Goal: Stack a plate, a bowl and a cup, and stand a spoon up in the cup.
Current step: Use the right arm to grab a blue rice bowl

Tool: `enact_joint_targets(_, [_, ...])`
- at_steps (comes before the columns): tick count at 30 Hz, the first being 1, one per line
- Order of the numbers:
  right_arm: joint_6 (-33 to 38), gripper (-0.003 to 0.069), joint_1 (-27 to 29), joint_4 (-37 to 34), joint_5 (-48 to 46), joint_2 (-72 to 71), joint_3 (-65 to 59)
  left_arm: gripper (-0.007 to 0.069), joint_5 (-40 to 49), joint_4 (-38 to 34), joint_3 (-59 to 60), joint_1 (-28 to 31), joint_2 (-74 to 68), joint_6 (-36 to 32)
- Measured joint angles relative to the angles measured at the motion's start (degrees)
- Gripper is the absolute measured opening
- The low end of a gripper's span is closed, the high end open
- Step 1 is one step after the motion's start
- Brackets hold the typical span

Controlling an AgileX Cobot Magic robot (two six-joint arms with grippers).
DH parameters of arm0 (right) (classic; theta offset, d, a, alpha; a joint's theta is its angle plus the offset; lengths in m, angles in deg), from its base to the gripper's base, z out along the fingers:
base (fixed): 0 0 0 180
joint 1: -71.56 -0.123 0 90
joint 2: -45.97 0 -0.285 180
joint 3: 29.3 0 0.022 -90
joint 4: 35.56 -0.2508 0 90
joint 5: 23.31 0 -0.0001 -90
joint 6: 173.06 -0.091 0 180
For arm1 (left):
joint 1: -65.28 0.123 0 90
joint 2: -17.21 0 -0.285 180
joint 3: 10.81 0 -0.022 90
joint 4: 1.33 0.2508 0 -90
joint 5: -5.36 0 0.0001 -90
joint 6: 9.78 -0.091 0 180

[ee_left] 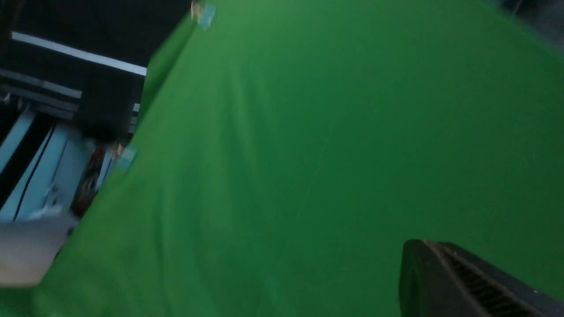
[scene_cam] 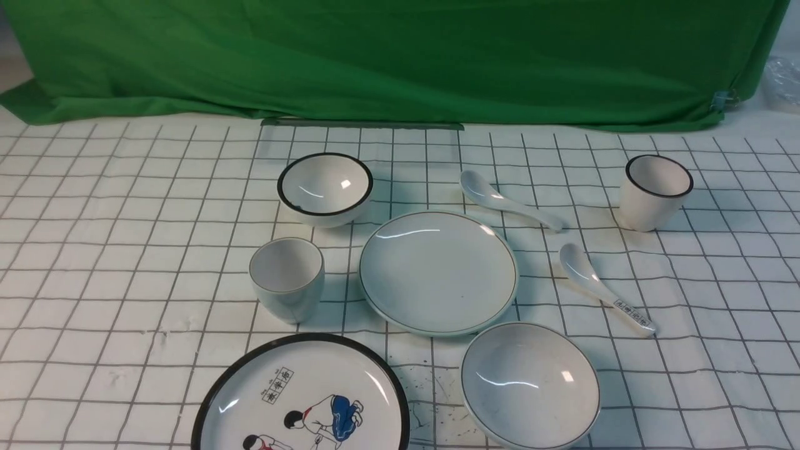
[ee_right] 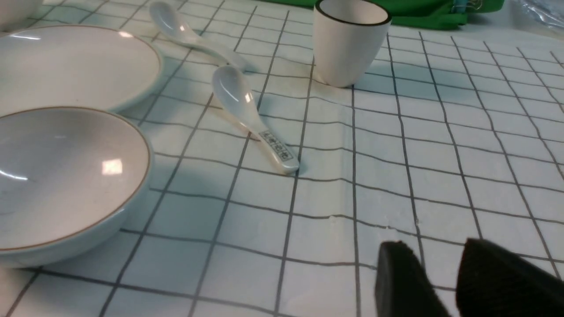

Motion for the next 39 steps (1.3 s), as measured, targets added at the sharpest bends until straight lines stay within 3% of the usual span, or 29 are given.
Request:
enact_joint_targets(3, [0.0,0.0238,0.0,0.0,0.8,0.0,0.0,0.0004,-9.4,-0.3,-0.5,0.0,0.0,4.1])
enact_joint_targets(7, [-0.4,0.0238,0.0,-0.1,1.0,0.0,0.0,0.0004,-5.9,-0.8,-7.8,0.0,0.1,6.6])
enact_joint_targets(10, [-9.5,0.0238,0.0,-3.9,5.9,0.0,-0.1,0.0004,11.2,7.0,-25.2,0.0,-4.0,7.1])
enact_joint_targets(12, [-13.9,0.0238,0.0,-5.3,8.5,0.0,-0.1,0.0004,16.9,10.3,-30.3,0.0,-6.7,7.7])
enact_joint_targets(14, [-24.8,0.0238,0.0,-7.4,16.2,0.0,-0.1,0.0004,32.8,14.3,-43.7,0.0,-16.6,8.0])
enact_joint_targets(15, [-25.4,0.0238,0.0,-7.5,16.6,0.0,-0.1,0.0004,35.2,14.4,-45.5,0.0,-18.2,7.8])
enact_joint_targets(22, [-30.9,0.0238,0.0,-8.1,24.3,0.0,-0.1,0.0004,77.7,9.9,-62.4,0.0,-45.4,-4.8])
enact_joint_targets(26, [-33.5,0.0235,-0.2,-8.2,24.8,0.0,0.3,0.0004,85.5,4.8,-61.7,0.0,-55.7,-11.6])
enact_joint_targets(29, [-33.1,0.0195,-1.6,-8.3,15.0,1.5,5.5,0.0004,88.3,0.9,-60.0,0.0,-64.3,-17.7])
enact_joint_targets(34, [-21.4,0.0041,-7.3,-8.4,-13.5,18.0,25.5,0.0004,88.0,-1.0,-59.0,0.0,-72.5,-21.9])
enact_joint_targets(39, [-13.6,0.0055,-10.7,-7.9,-28.2,40.8,38.1,0.0004,87.8,-1.0,-58.9,0.0,-74.4,-23.2])
